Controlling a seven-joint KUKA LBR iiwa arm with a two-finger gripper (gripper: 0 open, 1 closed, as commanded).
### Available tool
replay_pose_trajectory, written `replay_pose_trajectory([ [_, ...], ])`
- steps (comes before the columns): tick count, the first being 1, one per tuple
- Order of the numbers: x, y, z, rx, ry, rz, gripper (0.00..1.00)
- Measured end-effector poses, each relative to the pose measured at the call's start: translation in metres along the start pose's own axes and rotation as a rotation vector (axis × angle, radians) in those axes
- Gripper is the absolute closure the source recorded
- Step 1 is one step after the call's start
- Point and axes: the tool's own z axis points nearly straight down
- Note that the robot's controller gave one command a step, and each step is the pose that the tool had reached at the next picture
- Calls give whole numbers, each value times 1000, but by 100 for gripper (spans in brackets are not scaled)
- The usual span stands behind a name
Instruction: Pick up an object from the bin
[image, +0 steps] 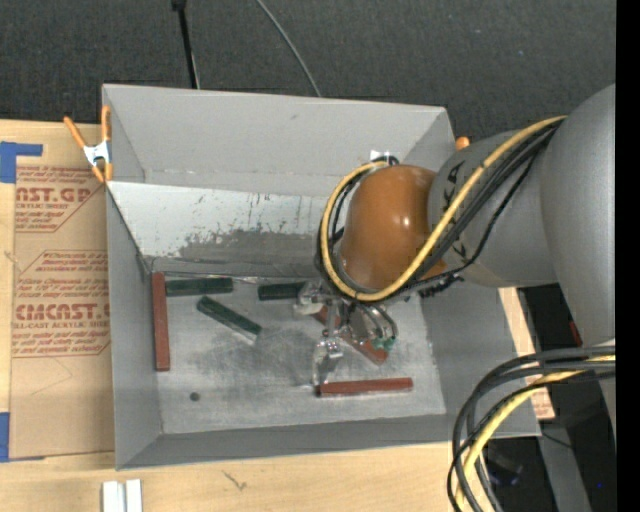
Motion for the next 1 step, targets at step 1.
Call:
replay_pose_trajectory([
  [1,15,-33,8,-2,5,-268,0],
])
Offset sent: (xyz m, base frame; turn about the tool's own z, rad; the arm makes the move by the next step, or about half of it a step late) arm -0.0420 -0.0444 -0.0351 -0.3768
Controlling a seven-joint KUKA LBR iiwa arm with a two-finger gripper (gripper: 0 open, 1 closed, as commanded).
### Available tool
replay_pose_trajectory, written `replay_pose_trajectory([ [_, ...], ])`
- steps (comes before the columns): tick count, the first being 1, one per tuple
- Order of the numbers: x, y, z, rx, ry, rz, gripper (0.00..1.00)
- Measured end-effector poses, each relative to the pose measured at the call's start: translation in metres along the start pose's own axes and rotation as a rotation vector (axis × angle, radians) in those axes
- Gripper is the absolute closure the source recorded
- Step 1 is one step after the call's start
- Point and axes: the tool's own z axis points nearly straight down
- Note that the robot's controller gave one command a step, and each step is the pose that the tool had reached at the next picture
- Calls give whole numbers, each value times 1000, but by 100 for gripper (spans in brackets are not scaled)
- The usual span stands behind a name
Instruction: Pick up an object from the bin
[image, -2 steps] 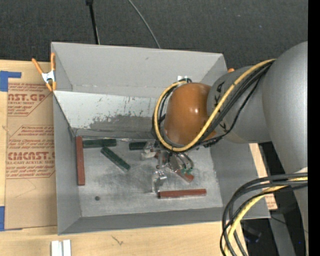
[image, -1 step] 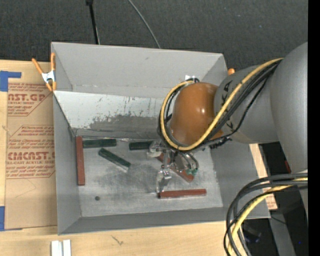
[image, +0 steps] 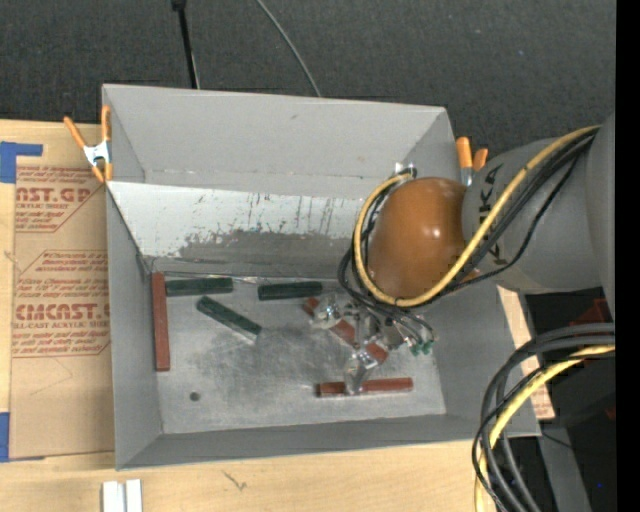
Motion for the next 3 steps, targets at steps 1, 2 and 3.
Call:
replay_pose_trajectory([
  [1,31,2,24,3,-2,-108,100],
  [2,31,2,24,3,-2,-108,100],
  [3,27,10,-139,1,-3,-162,100],
])
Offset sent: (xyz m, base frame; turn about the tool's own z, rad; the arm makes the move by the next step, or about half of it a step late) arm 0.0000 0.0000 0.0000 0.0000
